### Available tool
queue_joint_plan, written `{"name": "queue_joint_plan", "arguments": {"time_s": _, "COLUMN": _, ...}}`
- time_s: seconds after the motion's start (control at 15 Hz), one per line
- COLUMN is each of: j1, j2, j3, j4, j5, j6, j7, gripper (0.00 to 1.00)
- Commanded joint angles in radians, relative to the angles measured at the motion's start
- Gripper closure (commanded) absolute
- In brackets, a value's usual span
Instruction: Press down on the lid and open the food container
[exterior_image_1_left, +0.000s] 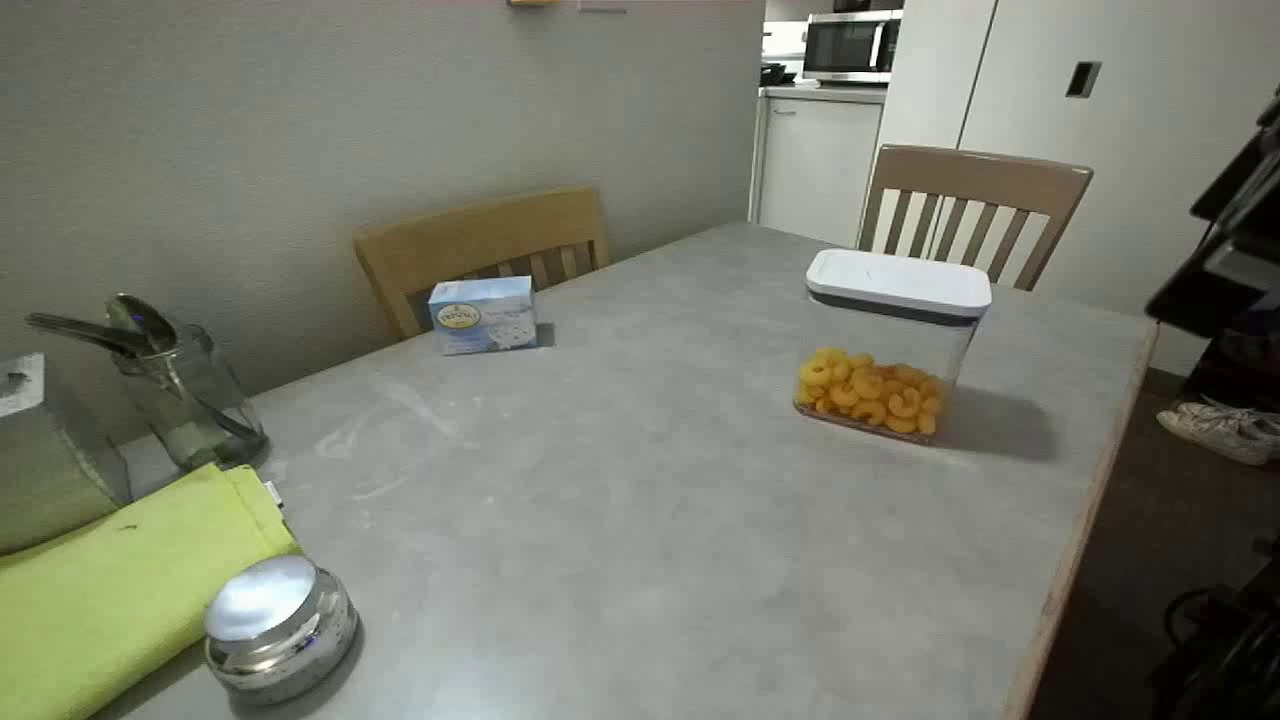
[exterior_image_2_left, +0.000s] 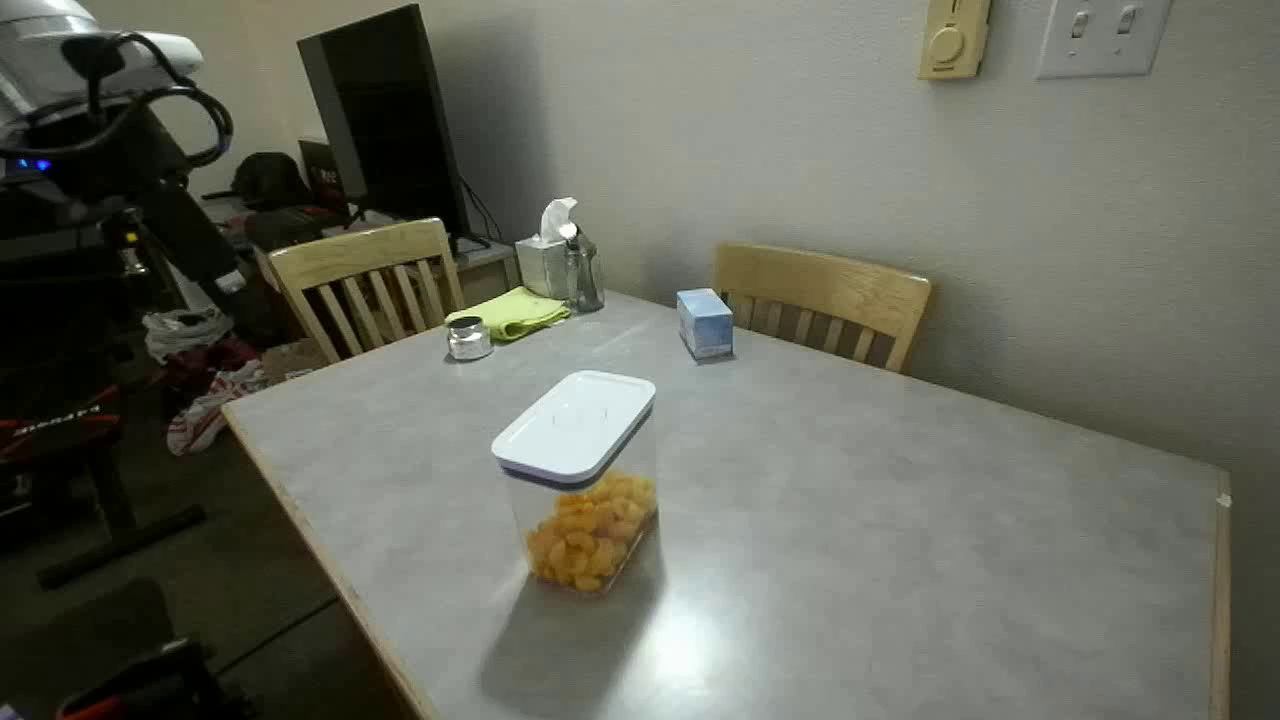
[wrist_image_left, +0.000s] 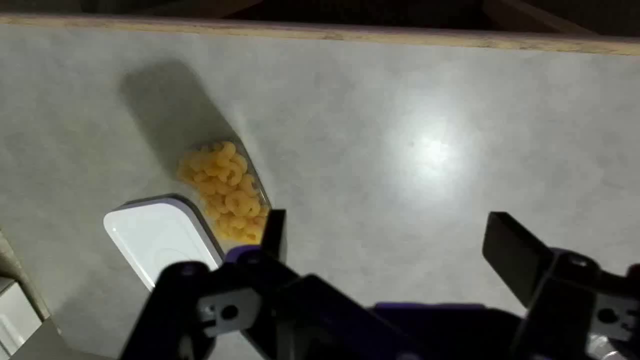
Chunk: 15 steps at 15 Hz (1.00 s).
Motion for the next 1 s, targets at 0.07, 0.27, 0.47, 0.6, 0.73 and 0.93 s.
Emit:
{"name": "queue_joint_plan", "arguments": {"time_s": 0.07, "j1": 0.020, "j2": 0.005, "j3": -0.021, "j4": 0.002, "j5": -0.019, "j6": -0.004, "j7": 0.014, "gripper": 0.00}}
{"name": "queue_joint_plan", "arguments": {"time_s": 0.27, "j1": 0.016, "j2": -0.032, "j3": -0.058, "j4": 0.003, "j5": -0.009, "j6": -0.020, "j7": 0.004, "gripper": 0.00}}
{"name": "queue_joint_plan", "arguments": {"time_s": 0.47, "j1": -0.003, "j2": -0.103, "j3": -0.124, "j4": -0.010, "j5": 0.001, "j6": -0.034, "j7": -0.003, "gripper": 0.00}}
{"name": "queue_joint_plan", "arguments": {"time_s": 0.6, "j1": -0.026, "j2": -0.150, "j3": -0.177, "j4": -0.004, "j5": 0.007, "j6": -0.048, "j7": -0.009, "gripper": 0.00}}
{"name": "queue_joint_plan", "arguments": {"time_s": 0.73, "j1": -0.058, "j2": -0.196, "j3": -0.234, "j4": -0.003, "j5": 0.015, "j6": -0.054, "j7": -0.014, "gripper": 0.00}}
{"name": "queue_joint_plan", "arguments": {"time_s": 0.93, "j1": -0.110, "j2": -0.226, "j3": -0.322, "j4": -0.003, "j5": 0.047, "j6": -0.068, "j7": -0.019, "gripper": 0.00}}
